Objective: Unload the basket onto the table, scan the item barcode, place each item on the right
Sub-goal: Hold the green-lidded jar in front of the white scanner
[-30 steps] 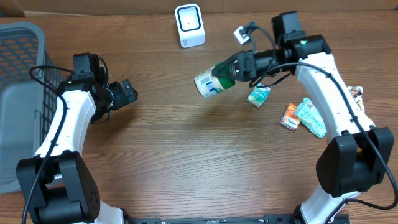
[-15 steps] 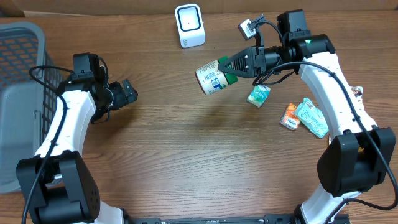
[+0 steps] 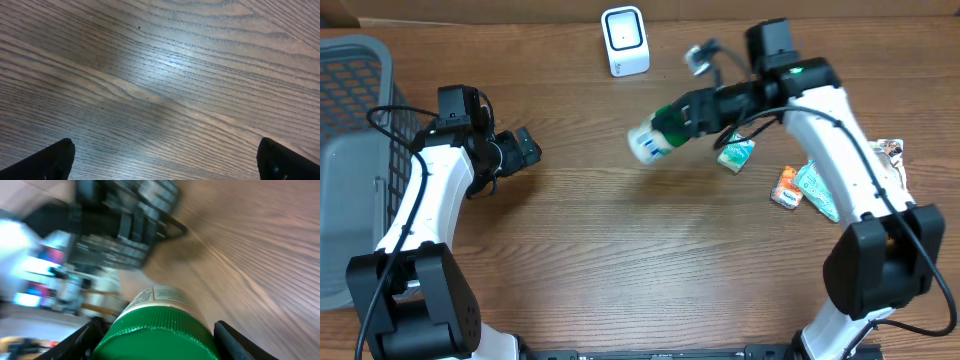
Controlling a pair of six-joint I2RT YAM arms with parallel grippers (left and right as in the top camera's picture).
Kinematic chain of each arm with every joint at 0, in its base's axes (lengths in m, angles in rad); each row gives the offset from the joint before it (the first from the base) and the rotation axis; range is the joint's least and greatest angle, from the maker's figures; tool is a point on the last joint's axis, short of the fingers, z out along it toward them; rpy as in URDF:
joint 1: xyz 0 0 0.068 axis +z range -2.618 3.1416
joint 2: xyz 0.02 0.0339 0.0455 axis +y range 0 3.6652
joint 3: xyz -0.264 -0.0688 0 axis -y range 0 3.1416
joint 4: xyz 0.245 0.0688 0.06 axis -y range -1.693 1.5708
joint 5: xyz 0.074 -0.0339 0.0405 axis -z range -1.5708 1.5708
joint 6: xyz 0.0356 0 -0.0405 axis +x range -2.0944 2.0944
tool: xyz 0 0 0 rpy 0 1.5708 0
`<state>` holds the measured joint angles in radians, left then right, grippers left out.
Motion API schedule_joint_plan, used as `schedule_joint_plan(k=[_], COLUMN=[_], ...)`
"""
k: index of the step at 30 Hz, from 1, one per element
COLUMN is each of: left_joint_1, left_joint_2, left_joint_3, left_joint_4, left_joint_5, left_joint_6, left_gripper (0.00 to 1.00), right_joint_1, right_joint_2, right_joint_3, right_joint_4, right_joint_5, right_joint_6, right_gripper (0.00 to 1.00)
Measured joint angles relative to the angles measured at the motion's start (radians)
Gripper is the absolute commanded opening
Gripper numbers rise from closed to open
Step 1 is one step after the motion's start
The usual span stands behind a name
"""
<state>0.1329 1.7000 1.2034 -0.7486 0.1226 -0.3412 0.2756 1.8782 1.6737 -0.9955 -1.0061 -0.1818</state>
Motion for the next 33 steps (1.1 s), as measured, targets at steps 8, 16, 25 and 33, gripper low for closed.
schedule_joint_plan(k=[8,16,25,33], left_joint_1=[0.0,0.0,0.0,0.0], left_joint_2=[0.0,0.0,0.0,0.0], left_joint_3=[0.0,0.0,0.0,0.002], left_joint_4=[0.0,0.0,0.0,0.0], left_joint_5=[0.0,0.0,0.0,0.0], left_joint_6=[0.0,0.0,0.0,0.0], left_gripper=[1.0,1.0,1.0,1.0], right_joint_1=[0.259,0.359,0.322,0.265], right_joint_2=[0.0,0.014,0.147,0.259], right_joint_3=[0.0,0.0,0.0,0.0], right_joint_4=[0.122,0.419,0.812,1.173], right_joint_5=[0.628,1.1,1.22,1.236], right_joint_6=[0.033,-0.031,-0.38,-0.594], right_gripper=[0.5,0.49,0.48,0.48])
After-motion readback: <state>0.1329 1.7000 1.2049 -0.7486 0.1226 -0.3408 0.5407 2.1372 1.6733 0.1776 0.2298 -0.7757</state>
